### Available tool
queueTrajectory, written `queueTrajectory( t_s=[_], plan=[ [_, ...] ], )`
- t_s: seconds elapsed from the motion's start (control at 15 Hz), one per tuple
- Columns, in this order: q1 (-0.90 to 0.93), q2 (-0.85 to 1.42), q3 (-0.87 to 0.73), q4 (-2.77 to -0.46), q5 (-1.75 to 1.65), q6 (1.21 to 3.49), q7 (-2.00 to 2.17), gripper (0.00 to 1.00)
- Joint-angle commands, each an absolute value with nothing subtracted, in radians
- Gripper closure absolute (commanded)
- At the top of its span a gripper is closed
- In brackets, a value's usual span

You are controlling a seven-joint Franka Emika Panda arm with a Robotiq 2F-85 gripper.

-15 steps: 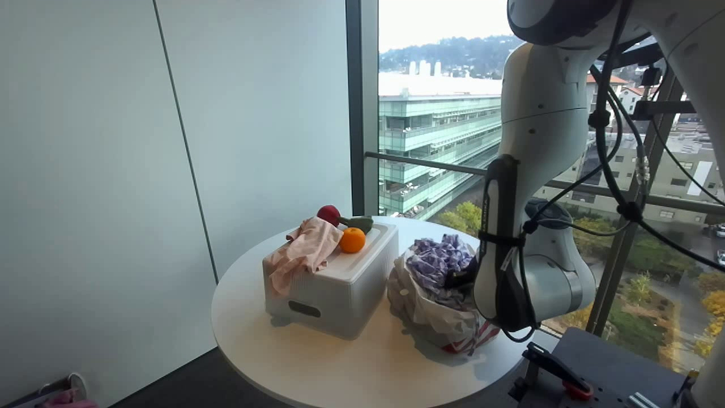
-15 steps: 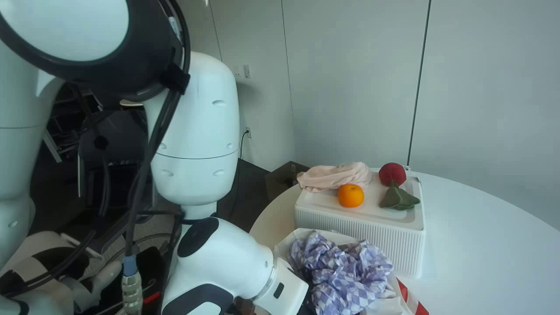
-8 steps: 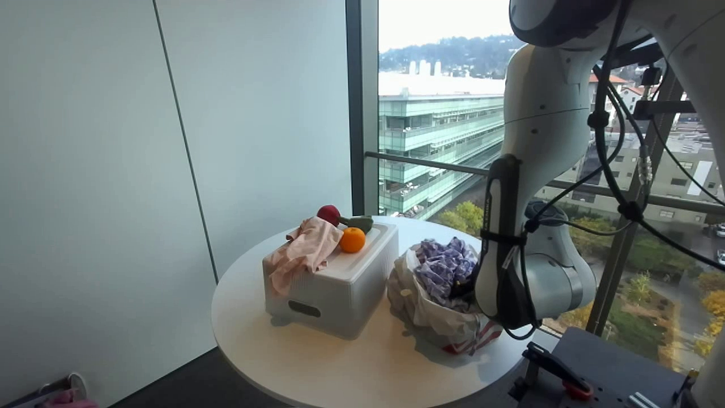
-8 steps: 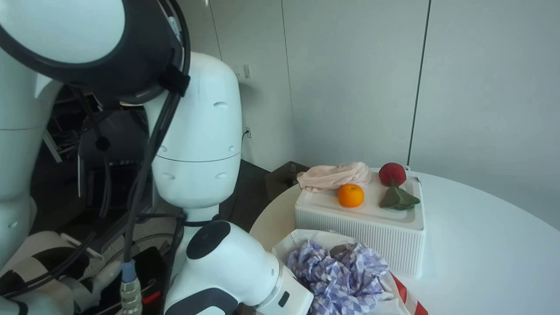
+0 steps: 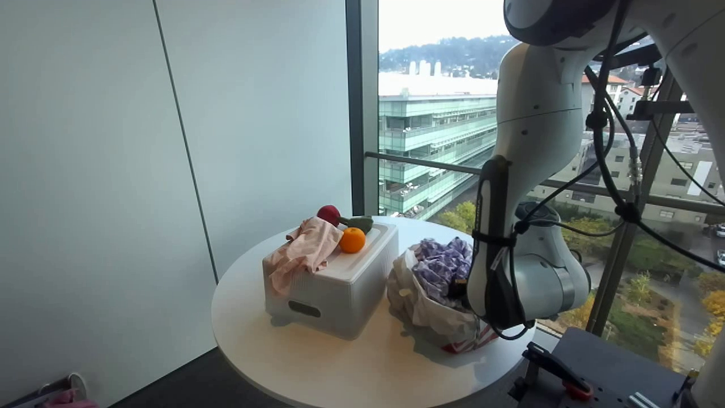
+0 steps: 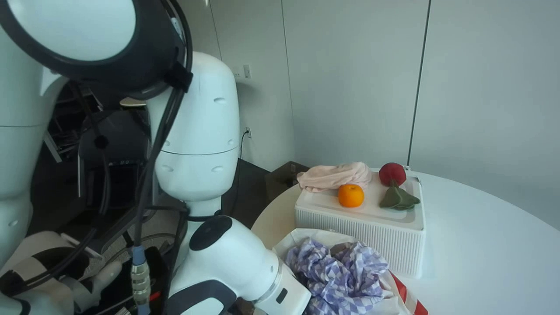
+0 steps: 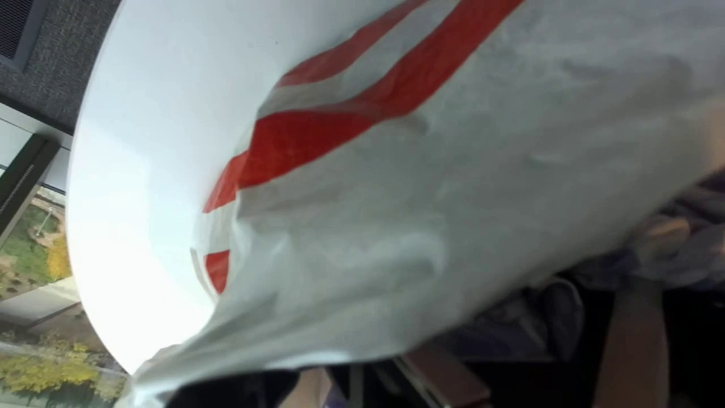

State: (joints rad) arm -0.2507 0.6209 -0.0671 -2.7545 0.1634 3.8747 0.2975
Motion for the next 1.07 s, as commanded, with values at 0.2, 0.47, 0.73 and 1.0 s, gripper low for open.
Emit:
queueTrajectory(
  t_s=[0.2,0.47,0.73,1.0],
  plan=[
    [-0.135,0.549,-0.033,-2.750,0.443,3.745,0.207,0.00],
    [-0.094,0.514,0.037,-2.744,0.736,3.734,0.073,0.00],
    [-0.133,0.447,0.171,-2.753,0.930,3.757,-0.068,0.00],
    [-0.177,0.372,0.324,-2.753,1.009,3.759,-0.176,0.00]
  ],
)
